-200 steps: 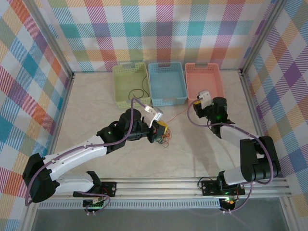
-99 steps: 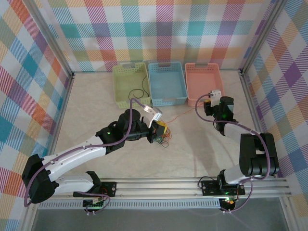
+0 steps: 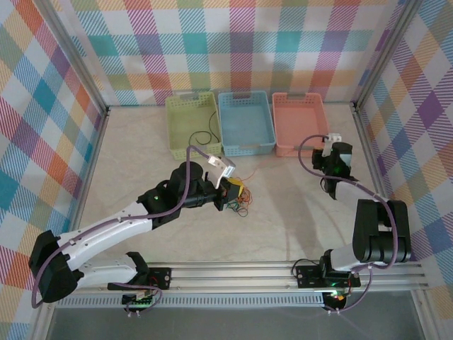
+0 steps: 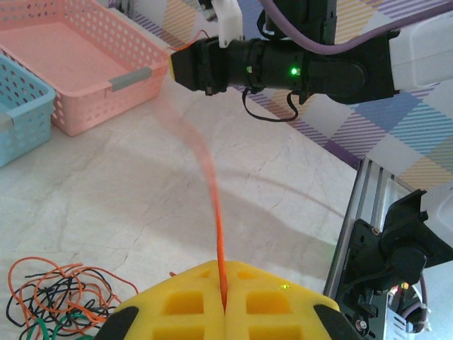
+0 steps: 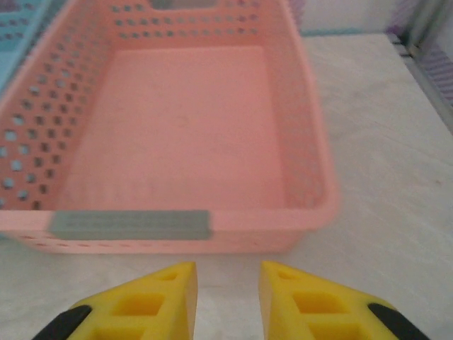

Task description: Untangle the cables

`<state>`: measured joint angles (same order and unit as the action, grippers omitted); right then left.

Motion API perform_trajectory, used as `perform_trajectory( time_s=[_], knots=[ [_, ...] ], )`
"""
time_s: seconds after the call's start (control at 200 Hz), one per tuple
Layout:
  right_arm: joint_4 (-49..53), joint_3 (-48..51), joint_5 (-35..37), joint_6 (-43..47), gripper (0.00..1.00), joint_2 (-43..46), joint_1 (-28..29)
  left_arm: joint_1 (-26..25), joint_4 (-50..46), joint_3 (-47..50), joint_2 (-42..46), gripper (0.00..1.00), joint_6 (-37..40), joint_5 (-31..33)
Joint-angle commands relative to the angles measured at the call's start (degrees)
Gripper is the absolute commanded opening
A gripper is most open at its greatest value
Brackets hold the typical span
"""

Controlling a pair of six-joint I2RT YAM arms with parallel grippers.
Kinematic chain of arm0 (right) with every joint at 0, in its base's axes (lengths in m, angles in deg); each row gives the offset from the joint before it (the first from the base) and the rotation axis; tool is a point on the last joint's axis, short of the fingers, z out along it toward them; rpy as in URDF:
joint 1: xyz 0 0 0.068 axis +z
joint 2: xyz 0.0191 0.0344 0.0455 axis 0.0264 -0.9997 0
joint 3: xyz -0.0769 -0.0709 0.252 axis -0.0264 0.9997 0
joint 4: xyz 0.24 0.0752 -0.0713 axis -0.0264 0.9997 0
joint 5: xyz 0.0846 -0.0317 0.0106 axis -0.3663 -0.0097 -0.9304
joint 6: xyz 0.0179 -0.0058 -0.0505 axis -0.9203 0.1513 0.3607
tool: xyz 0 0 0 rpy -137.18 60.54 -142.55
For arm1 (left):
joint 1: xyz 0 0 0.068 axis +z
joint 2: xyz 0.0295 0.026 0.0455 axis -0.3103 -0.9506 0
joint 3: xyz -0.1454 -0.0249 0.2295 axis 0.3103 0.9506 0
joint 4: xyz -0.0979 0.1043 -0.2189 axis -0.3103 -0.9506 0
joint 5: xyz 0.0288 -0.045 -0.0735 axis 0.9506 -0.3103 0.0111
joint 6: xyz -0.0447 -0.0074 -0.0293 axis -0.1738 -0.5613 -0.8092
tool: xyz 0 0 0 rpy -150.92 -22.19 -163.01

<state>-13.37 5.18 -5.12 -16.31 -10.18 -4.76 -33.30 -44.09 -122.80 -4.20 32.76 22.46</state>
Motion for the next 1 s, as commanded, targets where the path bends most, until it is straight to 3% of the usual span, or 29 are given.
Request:
perform_trajectory(
  time_s=[0.0,0.155,0.37,0.625,0.87,0.995],
  knots=[
    [2.2,-1.1,1.6,-4.9,0.30,1.7,-1.8,-0.7,1.3,0.8,1.6,0.00,-0.4,0.9],
    [1.6,-0.7,-2.1,-5.9,0.25,2.7,-2.2,-0.7,1.2,0.7,1.0,0.00,-0.4,0.7],
    [1.4,-0.1,-1.1,-6.4,0.19,4.2,-2.3,-0.7,1.3,1.1,1.8,0.00,-0.4,1.7],
    [3.4,-0.2,-0.4,-10.8,0.16,5.3,-4.1,-0.7,2.2,4.4,6.2,0.00,-1.0,14.8],
    [4.7,0.0,-2.7,-16.4,0.14,5.9,-6.5,-0.6,2.7,5.9,8.5,0.00,-1.7,21.3],
    [4.6,0.0,-6.1,-16.5,0.14,6.4,-6.5,-0.6,2.9,5.7,7.9,0.00,-1.6,19.4]
  ],
)
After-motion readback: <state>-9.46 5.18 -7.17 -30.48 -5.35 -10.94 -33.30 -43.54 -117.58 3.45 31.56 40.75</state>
